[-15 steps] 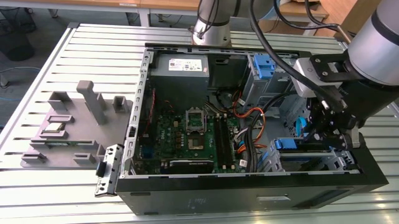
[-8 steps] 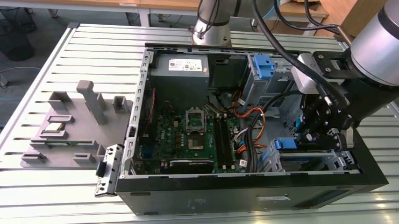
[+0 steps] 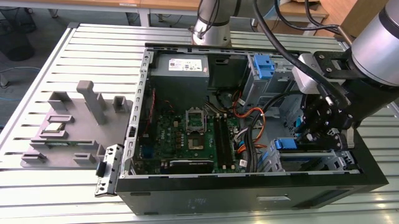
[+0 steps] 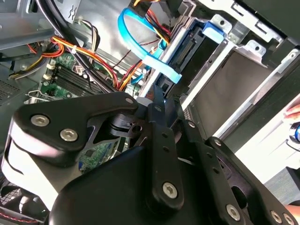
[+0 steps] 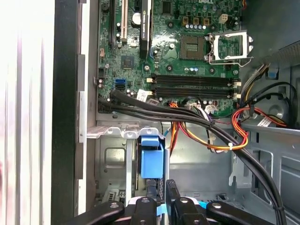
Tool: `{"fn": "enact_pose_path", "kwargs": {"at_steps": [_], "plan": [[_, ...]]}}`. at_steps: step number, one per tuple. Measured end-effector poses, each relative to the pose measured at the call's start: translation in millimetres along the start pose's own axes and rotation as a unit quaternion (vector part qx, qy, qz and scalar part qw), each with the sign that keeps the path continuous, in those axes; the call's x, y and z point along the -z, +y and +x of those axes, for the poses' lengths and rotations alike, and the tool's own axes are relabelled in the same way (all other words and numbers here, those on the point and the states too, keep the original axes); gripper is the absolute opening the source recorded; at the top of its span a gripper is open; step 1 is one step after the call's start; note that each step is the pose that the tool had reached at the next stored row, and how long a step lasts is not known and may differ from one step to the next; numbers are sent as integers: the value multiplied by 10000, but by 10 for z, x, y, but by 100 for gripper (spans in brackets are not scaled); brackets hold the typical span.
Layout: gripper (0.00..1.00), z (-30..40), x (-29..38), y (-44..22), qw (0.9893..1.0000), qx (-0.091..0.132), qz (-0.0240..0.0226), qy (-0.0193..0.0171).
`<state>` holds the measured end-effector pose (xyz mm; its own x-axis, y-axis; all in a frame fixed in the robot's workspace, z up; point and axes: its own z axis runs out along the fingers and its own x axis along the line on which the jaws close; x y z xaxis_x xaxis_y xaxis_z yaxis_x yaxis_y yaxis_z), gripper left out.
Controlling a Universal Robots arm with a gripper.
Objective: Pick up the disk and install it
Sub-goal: 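Insert the first disk wire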
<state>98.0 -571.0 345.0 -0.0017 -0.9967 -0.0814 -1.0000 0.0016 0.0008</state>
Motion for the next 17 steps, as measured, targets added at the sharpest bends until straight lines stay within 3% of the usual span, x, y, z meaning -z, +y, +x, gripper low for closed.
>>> {"fn": "enact_pose_path", "kwargs": {"at_steps": [17], "plan": [[24,-1,-1,-285,10000,0,0,0]]}}
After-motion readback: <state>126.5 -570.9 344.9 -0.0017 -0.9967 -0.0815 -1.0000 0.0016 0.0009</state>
